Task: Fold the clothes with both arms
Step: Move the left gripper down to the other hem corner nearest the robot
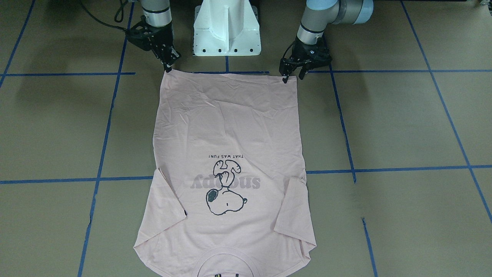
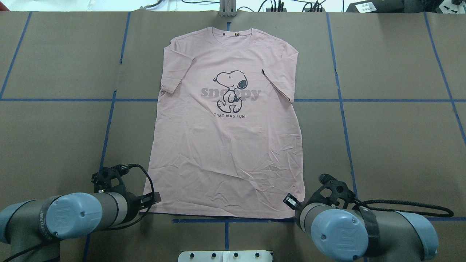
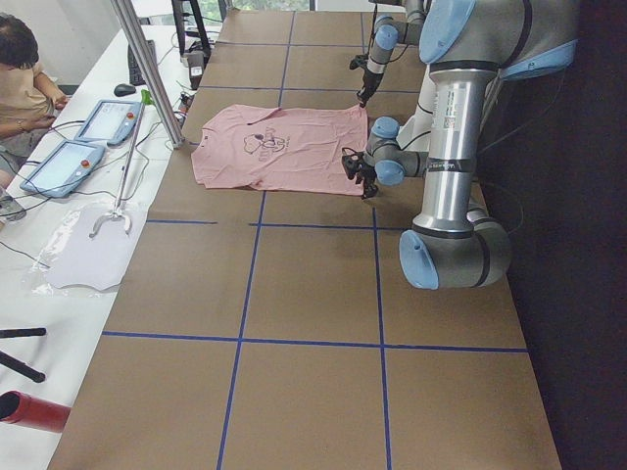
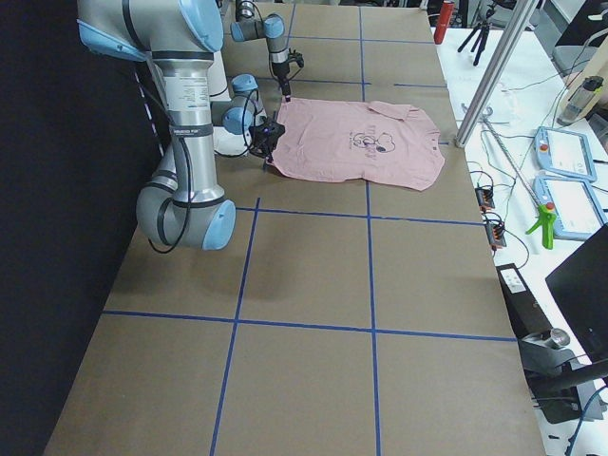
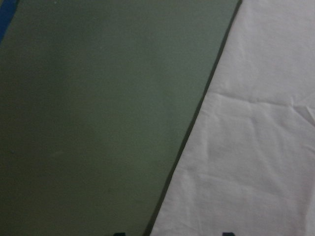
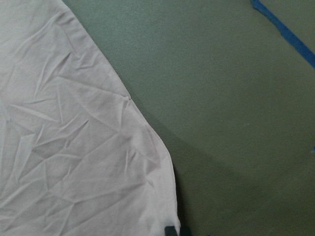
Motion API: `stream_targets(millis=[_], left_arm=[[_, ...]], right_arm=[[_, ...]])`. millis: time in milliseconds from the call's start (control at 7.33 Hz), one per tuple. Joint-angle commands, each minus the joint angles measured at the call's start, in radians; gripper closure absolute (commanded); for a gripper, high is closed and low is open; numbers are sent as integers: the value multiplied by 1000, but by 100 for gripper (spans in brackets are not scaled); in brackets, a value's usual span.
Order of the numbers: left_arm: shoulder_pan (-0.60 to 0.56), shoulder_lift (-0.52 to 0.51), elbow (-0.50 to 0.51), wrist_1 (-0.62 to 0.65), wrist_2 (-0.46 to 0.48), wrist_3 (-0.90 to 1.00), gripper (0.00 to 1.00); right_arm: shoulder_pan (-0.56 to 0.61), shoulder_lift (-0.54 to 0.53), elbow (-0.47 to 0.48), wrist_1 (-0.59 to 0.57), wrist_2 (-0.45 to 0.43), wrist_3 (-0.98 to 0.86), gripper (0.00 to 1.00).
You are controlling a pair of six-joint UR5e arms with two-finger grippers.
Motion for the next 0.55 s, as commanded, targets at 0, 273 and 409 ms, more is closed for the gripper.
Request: stream_targets(millis=[0,273,409], left_arm=[[1,3,0,0,-3,-1,70],[1,0,-9,20,-10,-1,100],[3,-3,-31,40,-12,-3,100]], right_arm=[[0,3,1,0,0,0,100],[2,3,-2,0,0,0,100],[6,3,0,0,3,-6,100]])
